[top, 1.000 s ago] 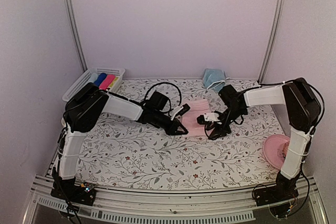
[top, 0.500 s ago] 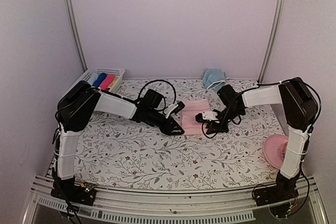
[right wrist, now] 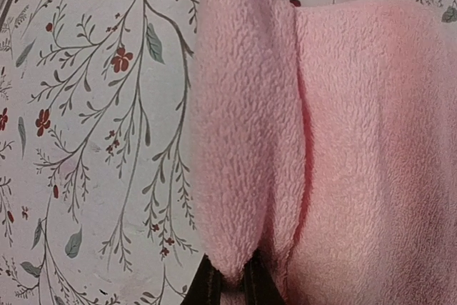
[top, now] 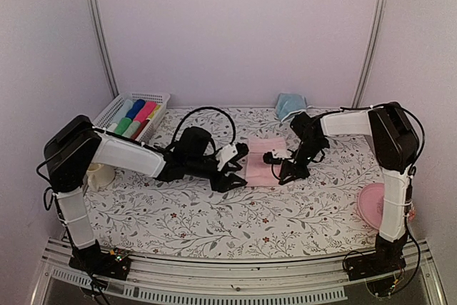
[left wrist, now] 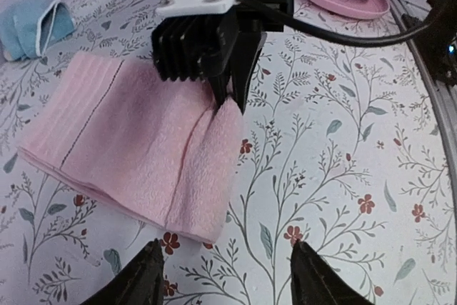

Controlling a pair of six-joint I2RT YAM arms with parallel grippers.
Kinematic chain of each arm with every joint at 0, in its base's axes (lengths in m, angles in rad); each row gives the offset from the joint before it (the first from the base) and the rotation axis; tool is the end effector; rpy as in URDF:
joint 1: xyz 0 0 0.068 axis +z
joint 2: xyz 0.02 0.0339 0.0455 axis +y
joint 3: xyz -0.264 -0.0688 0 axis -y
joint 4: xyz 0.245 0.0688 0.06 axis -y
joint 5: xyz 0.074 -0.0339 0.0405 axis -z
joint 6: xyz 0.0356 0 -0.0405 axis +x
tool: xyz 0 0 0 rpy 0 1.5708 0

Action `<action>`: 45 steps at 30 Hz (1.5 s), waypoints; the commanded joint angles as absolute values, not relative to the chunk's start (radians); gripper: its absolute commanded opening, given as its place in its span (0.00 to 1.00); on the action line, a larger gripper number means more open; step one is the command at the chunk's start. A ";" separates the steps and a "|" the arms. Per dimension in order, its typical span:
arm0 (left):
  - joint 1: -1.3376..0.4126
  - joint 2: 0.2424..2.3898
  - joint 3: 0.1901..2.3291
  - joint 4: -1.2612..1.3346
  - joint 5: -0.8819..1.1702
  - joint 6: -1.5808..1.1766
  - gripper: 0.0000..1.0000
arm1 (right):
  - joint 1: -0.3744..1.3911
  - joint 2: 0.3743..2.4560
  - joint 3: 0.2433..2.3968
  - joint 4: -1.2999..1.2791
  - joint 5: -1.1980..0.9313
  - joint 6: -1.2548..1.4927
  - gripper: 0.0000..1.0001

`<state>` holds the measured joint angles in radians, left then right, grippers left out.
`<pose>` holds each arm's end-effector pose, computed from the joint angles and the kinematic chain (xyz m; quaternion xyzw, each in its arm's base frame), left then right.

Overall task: Roll the towels
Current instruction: Roll the towel at the center of the board.

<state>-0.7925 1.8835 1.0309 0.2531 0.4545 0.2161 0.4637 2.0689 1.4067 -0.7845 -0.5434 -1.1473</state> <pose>0.2663 -0.2923 0.1599 0.5084 0.7036 -0.3203 0.3794 0.3398 0.1905 0.1384 -0.7049 0.6541 0.2323 0.1461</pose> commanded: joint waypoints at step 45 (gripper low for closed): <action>-1.045 2.113 1.139 0.321 0.157 0.548 0.21 | 0.419 2.253 1.560 -1.205 -0.689 -1.201 0.04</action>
<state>-1.0256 2.0899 1.1179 0.3527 0.1612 0.5404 0.4221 2.2192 1.5513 -1.2015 -0.7143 -1.2102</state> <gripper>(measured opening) 0.302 0.057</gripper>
